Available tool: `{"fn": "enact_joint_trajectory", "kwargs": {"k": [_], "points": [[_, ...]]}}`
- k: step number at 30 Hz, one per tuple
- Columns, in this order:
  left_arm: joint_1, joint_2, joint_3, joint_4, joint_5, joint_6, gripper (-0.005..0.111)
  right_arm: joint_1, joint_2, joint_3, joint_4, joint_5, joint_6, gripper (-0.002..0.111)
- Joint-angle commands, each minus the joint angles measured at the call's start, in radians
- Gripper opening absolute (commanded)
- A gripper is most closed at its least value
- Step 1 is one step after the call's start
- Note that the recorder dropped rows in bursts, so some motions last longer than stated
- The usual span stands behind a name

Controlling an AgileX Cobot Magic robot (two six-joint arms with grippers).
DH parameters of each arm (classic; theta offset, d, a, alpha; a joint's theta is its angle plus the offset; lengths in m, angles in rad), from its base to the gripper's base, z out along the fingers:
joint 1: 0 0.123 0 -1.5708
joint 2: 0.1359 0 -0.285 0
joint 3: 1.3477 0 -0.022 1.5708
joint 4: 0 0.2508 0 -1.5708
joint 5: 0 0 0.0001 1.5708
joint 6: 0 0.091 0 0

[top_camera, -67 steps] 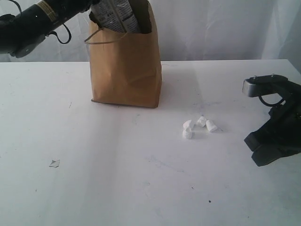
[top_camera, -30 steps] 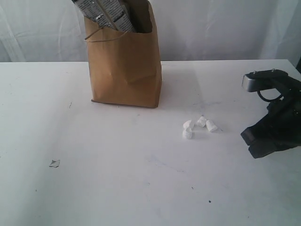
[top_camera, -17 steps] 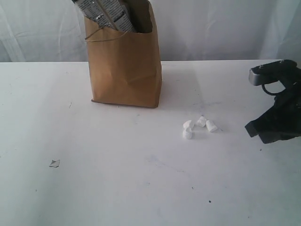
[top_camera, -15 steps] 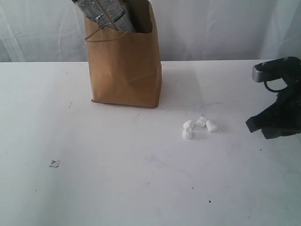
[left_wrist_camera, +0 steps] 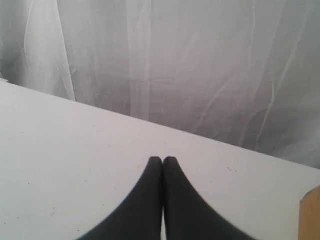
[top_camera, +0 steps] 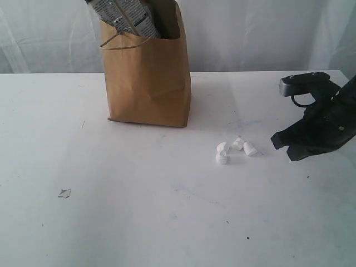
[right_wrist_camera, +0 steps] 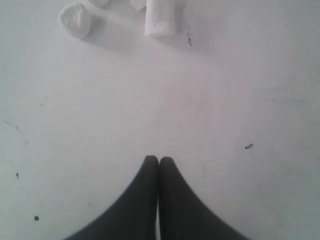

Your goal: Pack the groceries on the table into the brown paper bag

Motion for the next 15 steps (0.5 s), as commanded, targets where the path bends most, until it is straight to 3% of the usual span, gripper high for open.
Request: {"fn": "enact_joint_trajectory", "kwargs": {"k": [1, 8, 11, 15], "points": [[-0.018, -0.221, 0.158, 0.013, 0.019, -0.01, 0.0, -0.003, -0.006, -0.01, 0.01, -0.057, -0.018, 0.0], [-0.018, -0.542, 0.336, -0.01, 0.012, -0.015, 0.0, -0.003, -0.006, -0.01, 0.017, -0.075, -0.078, 0.004], [-0.018, -0.621, 0.44, -0.013, 0.052, -0.013, 0.0, -0.003, -0.006, -0.01, 0.026, -0.087, -0.132, 0.017], [-0.018, -0.69, 0.557, -0.013, 0.079, -0.011, 0.0, -0.003, -0.001, -0.01, 0.082, -0.118, -0.175, 0.051]]}}
